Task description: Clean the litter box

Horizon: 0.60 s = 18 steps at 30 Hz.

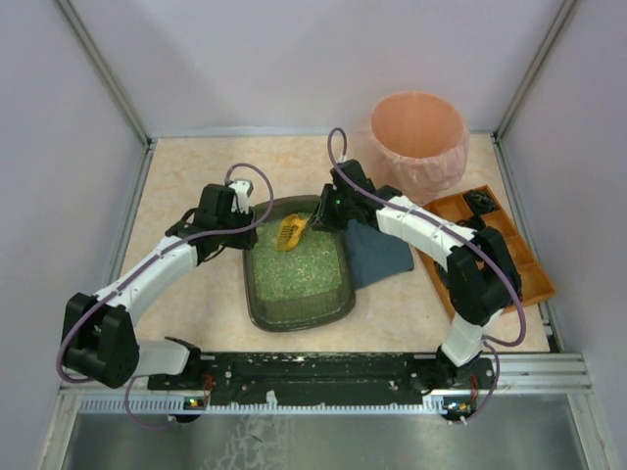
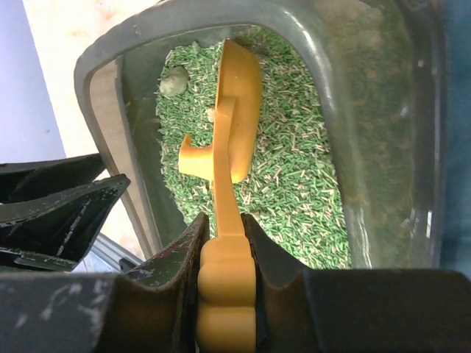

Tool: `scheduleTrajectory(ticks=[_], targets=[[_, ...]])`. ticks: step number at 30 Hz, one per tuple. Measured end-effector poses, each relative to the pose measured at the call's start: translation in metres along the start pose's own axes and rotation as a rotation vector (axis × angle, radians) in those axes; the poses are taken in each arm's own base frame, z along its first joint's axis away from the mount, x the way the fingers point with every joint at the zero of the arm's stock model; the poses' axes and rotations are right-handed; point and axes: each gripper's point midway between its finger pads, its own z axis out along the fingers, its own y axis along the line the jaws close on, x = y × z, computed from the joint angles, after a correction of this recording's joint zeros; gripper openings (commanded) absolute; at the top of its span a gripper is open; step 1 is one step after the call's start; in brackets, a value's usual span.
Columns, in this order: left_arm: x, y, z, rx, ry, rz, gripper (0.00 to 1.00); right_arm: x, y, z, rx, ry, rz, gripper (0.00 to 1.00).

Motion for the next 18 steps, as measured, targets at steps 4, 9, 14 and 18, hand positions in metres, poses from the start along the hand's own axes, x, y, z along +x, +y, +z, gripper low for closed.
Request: scheduleTrajectory(ticks=[4, 9, 14, 18], targets=[[0.006, -0.002, 0.004, 0.005, 0.027, 0.004, 0.43, 0.002, 0.008, 0.011, -0.057, 0.025, -0.020, 0.00], [0.008, -0.003, 0.005, 0.006, 0.041, 0.011, 0.42, 0.011, 0.015, 0.021, -0.144, 0.055, -0.043, 0.00], [0.008, -0.003, 0.005, 0.005, 0.045, 0.013, 0.41, 0.023, 0.016, 0.029, -0.232, 0.088, -0.056, 0.00], [0.009, -0.003, 0.005, 0.004, 0.048, 0.016, 0.41, 0.027, 0.016, 0.030, -0.299, 0.096, -0.066, 0.00]])
